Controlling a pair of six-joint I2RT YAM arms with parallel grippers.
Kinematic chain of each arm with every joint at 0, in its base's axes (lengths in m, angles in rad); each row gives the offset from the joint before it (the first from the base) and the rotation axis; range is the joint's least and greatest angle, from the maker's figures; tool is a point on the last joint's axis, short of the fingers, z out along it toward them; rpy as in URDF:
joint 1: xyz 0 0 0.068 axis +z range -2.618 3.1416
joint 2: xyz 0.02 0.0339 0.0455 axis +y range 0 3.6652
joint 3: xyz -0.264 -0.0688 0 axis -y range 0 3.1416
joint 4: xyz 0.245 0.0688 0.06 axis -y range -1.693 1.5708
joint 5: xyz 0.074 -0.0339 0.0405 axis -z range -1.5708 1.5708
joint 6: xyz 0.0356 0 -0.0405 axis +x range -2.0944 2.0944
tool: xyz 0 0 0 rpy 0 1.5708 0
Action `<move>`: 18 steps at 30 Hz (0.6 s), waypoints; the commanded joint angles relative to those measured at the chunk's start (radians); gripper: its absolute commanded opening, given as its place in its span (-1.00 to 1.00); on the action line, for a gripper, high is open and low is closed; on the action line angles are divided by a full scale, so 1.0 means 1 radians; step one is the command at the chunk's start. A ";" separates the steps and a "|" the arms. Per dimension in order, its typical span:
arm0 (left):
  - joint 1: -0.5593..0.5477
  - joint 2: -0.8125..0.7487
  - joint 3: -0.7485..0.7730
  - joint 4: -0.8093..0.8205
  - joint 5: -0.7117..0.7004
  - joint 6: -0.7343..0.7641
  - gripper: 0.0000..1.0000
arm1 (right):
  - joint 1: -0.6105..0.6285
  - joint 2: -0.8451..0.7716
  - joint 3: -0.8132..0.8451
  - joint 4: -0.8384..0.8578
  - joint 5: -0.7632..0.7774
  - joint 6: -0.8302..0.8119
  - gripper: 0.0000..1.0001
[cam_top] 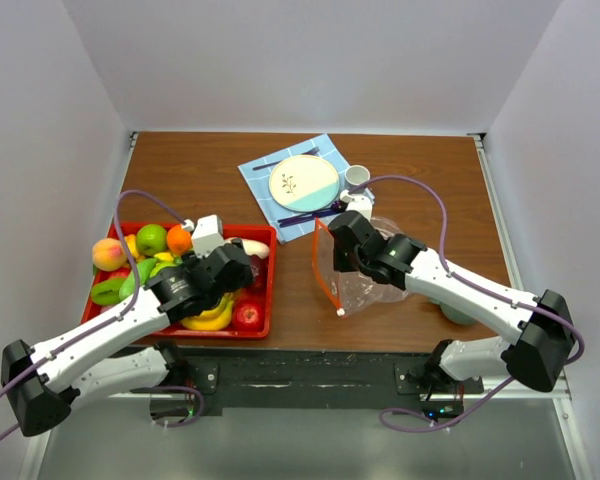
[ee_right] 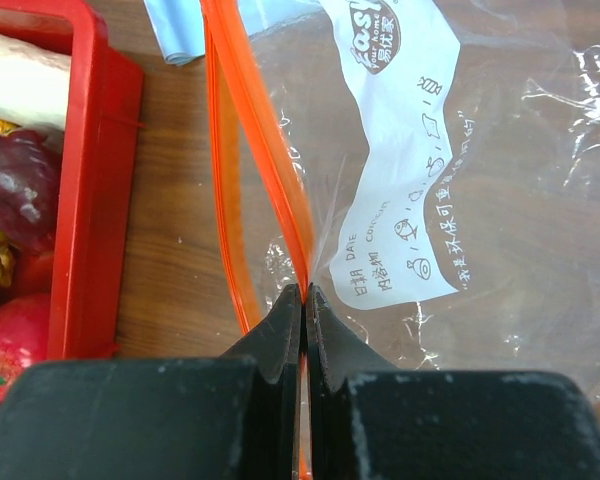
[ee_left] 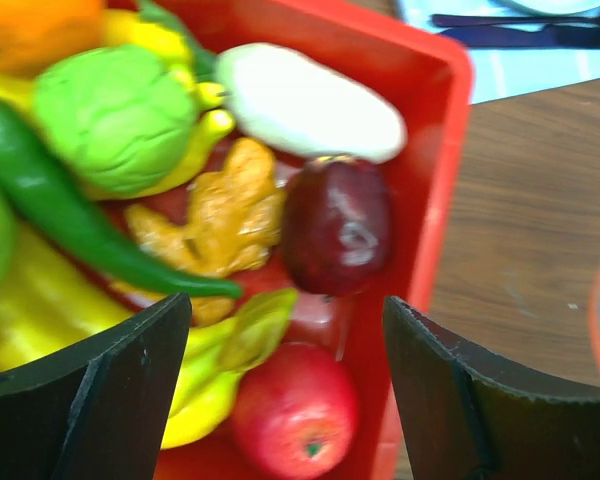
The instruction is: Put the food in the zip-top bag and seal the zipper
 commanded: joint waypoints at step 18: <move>0.151 0.053 -0.166 0.217 0.193 0.154 0.16 | -0.001 -0.019 -0.012 0.032 -0.015 0.009 -1.00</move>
